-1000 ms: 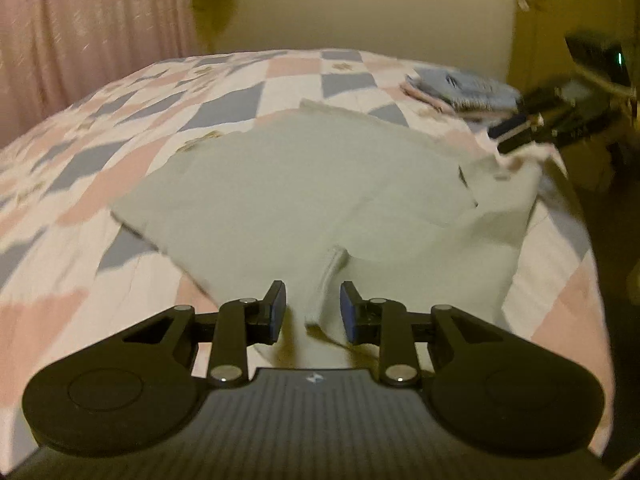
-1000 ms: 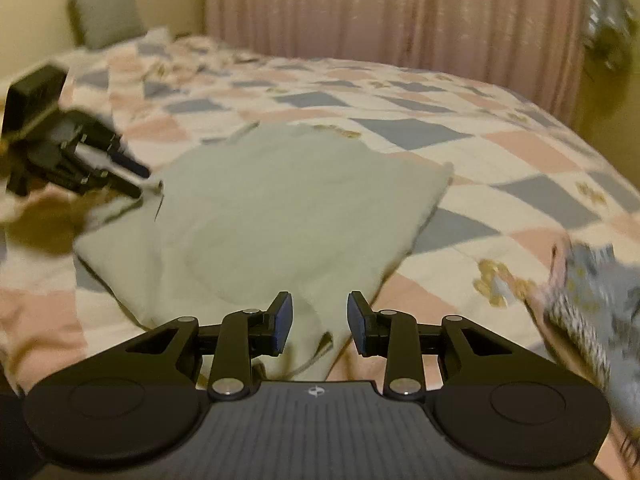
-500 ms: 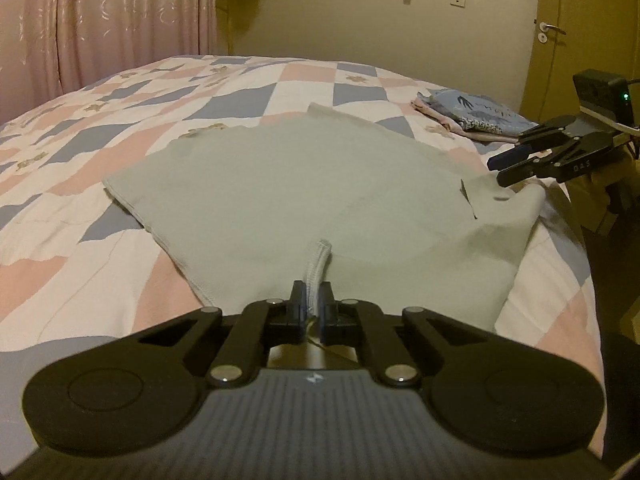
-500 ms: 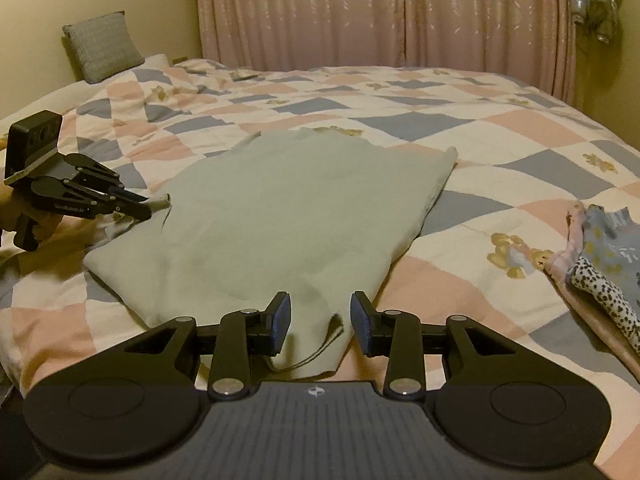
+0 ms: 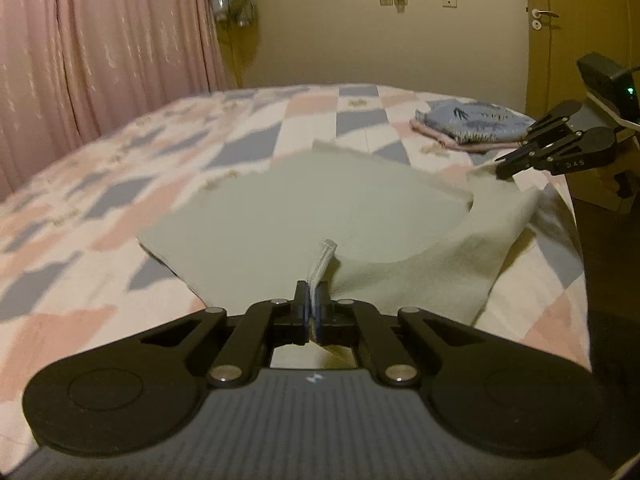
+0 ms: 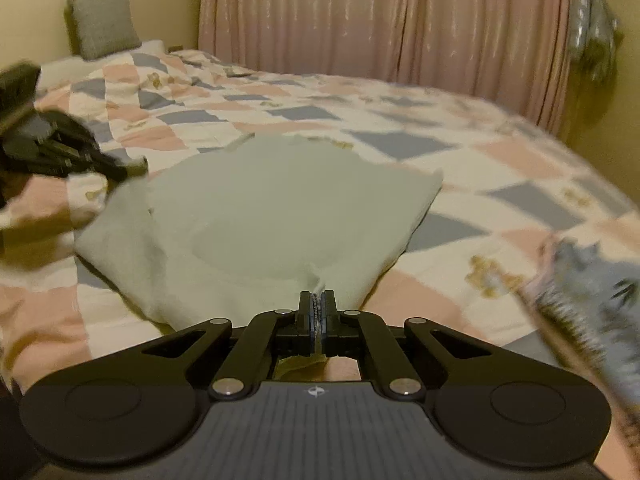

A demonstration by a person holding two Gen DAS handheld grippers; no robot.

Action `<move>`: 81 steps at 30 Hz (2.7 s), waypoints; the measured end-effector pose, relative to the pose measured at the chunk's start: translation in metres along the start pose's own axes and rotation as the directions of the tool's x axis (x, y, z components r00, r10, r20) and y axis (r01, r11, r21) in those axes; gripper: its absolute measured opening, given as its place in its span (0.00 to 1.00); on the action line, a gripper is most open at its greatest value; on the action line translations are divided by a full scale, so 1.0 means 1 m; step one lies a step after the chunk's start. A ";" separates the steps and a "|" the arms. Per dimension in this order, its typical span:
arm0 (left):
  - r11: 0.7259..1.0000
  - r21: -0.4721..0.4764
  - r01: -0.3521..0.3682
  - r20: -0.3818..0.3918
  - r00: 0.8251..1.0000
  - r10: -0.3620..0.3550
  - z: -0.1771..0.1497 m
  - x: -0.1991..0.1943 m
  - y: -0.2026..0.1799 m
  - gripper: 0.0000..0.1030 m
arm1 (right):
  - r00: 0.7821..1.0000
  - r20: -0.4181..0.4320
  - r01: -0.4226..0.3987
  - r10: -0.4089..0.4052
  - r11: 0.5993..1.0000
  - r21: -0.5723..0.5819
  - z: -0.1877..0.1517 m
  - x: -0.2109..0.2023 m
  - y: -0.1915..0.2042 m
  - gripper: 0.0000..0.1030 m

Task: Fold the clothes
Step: 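Pull the shirt hem with the right gripper while the left gripper releases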

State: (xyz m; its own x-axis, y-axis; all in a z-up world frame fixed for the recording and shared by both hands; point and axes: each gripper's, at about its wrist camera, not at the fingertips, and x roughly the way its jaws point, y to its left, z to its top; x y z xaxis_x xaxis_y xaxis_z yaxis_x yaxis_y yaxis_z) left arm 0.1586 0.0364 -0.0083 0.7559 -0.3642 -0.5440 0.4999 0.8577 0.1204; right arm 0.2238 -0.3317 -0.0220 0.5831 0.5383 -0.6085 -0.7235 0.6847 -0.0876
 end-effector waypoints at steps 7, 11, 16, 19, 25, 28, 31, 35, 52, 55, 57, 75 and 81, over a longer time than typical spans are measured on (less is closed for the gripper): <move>0.997 0.042 -0.068 0.068 0.996 0.065 0.025 -0.041 -0.016 0.00 | 0.990 0.123 0.074 -0.067 0.996 -0.052 0.013 -0.054 0.022 0.02; 0.993 0.044 -0.105 0.071 0.992 0.102 0.045 -0.035 -0.001 0.00 | 0.979 0.198 0.063 -0.045 0.994 -0.085 0.032 -0.057 0.017 0.02; 0.989 0.038 -0.140 0.014 0.990 0.140 0.061 0.014 0.030 0.00 | 0.960 0.279 0.025 0.008 0.993 -0.116 0.059 -0.036 -0.005 0.02; 0.990 0.008 -0.144 -0.032 0.989 0.144 0.064 0.050 0.050 0.00 | 0.959 0.275 -0.046 0.073 0.994 -0.100 0.065 0.008 -0.038 0.02; 0.987 -0.080 -0.137 -0.113 0.985 0.128 0.078 0.091 0.078 0.00 | 0.969 0.188 -0.158 0.161 0.987 -0.033 0.070 0.078 -0.089 0.02; 0.985 -0.112 -0.133 -0.126 0.985 0.119 0.092 0.103 0.093 0.00 | 0.971 0.143 -0.199 0.192 0.979 0.032 0.084 0.092 -0.110 0.02; 0.981 -0.144 -0.129 -0.139 0.984 0.110 0.107 0.114 0.109 0.00 | 0.971 0.116 -0.218 0.210 0.974 0.064 0.103 0.102 -0.128 0.02; 0.975 -0.179 -0.128 -0.157 0.983 0.100 0.121 0.133 0.133 0.00 | 0.970 0.092 -0.233 0.224 0.967 0.102 0.130 0.117 -0.148 0.02; 0.957 -0.258 -0.129 -0.287 0.957 0.052 0.097 0.232 0.201 0.00 | 0.959 -0.105 -0.250 0.264 0.960 0.125 0.167 0.249 -0.181 0.02; 0.954 -0.264 -0.138 -0.311 0.949 0.051 0.091 0.242 0.203 0.00 | 0.956 -0.126 -0.249 0.266 0.959 0.132 0.162 0.265 -0.184 0.02; 0.952 -0.267 -0.150 -0.329 0.943 0.056 0.087 0.247 0.203 0.03 | 0.952 -0.149 -0.250 0.267 0.960 0.127 0.158 0.274 -0.184 0.02; 0.920 -0.287 -0.266 -0.344 0.925 0.161 0.089 0.156 0.114 0.22 | 0.949 -0.157 -0.237 0.273 0.947 0.215 0.111 0.120 -0.138 0.40; 0.929 -0.277 -0.244 -0.405 0.907 0.117 0.069 0.138 0.061 0.22 | 0.936 -0.190 -0.229 0.297 0.921 0.314 0.081 0.110 -0.120 0.44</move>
State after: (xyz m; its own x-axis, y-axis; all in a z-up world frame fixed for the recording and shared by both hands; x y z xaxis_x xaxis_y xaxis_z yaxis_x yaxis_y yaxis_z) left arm 0.3223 0.0133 -0.0190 0.5732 -0.0830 -0.8152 0.1634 0.9865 0.0145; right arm 0.4043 -0.3153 -0.0145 0.2602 0.6140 -0.7452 -0.6841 0.6619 0.3065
